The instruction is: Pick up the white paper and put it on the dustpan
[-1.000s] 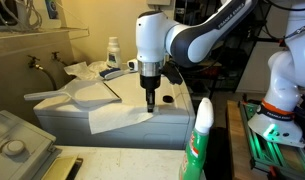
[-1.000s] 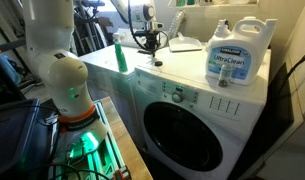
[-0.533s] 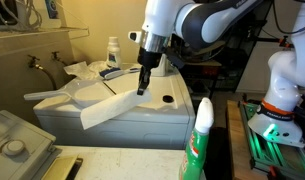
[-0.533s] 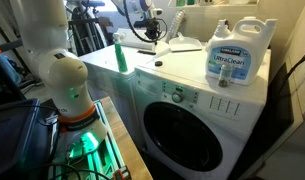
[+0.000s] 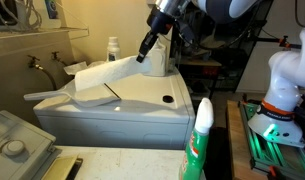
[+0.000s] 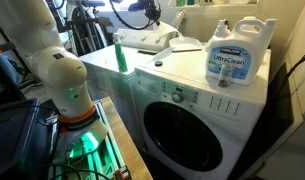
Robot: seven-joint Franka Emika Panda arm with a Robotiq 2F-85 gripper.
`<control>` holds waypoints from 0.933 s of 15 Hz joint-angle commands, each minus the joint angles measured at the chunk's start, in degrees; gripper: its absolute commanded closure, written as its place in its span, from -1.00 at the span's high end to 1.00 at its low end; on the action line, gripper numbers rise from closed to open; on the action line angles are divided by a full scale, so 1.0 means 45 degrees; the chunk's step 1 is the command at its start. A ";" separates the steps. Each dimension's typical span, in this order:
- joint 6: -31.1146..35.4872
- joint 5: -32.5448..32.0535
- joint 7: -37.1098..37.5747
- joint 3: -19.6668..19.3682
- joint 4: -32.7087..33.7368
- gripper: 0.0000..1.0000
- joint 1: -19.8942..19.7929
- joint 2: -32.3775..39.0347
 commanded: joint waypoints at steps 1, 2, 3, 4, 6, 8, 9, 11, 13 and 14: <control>-0.0010 0.0050 0.0008 0.0321 -0.0004 -0.92 -0.0362 -0.0053; 0.0167 -0.0494 0.1374 0.0343 0.0261 -0.94 -0.0572 0.0195; 0.0392 -0.0499 0.1956 0.0337 0.0488 -0.95 -0.0683 0.0385; 0.0422 -0.0761 0.2622 0.0343 0.0758 -0.95 -0.0789 0.0564; 0.0336 -0.1937 0.4192 0.0342 0.1476 -0.94 -0.0946 0.1048; -0.0187 -0.3033 0.5147 0.0241 0.2387 -0.94 -0.0881 0.1817; -0.0421 -0.3445 0.5447 0.0175 0.2859 -0.93 -0.0763 0.2280; -0.0823 -0.4042 0.5863 0.0027 0.3759 -0.94 -0.0403 0.3229; -0.1017 -0.3938 0.5747 -0.0103 0.4591 -0.94 -0.0038 0.4206; -0.0921 -0.3902 0.5691 -0.0214 0.4978 -0.96 0.0152 0.4663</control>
